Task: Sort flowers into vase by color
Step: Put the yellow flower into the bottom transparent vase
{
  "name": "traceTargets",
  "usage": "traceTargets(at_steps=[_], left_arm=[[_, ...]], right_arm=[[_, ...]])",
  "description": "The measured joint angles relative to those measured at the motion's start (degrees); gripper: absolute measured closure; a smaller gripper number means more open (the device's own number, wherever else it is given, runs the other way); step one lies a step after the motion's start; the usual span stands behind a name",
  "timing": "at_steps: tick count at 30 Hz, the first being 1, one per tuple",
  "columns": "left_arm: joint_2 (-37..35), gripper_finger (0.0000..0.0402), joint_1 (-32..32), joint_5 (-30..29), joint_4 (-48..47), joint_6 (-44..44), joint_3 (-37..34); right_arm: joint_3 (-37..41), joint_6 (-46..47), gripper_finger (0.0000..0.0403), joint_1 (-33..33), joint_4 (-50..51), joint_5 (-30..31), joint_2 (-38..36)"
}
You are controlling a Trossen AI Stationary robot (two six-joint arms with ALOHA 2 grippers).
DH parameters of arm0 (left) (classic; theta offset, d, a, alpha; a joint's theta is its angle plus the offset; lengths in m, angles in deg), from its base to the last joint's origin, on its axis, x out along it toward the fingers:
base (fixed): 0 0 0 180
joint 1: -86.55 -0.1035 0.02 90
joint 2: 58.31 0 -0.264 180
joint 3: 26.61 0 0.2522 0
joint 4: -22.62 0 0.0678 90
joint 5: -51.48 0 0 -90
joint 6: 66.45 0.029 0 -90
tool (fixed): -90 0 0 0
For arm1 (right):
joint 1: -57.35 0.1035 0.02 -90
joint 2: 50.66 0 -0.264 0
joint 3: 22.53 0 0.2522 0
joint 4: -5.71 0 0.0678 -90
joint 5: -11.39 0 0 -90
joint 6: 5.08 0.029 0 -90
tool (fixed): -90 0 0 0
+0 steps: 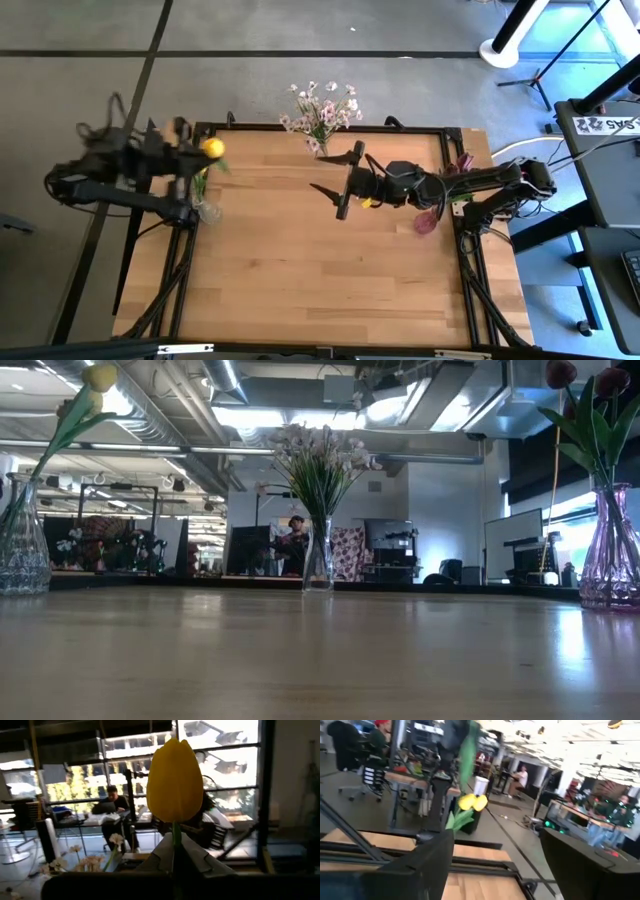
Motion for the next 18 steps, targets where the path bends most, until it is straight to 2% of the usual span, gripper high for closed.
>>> traceTargets(at_steps=[4, 10, 14, 18], left_arm=[[-6.5, 0.0399, 0.6, 2.1, -14.5, 0.4, 4.5], [-16.2, 0.0399, 0.6, 3.4, -24.5, 1.1, 5.5], [-20.4, 0.0399, 0.6, 3.3, -27.2, 0.4, 4.9], [-21.8, 0.0399, 0.6, 1.4, -28.8, 0.4, 4.2]], right_arm=[[0.0, 1.6, 0.0109, -0.1, 0.0, 1.2, 0.0], [0.0, 3.7, 0.0113, -0.1, -0.6, 1.7, 0.0], [0.0, 4.5, 0.0113, -0.1, -0.6, 2.6, 0.0], [0.0, 5.3, 0.0113, -0.1, -0.6, 2.7, 0.0]])
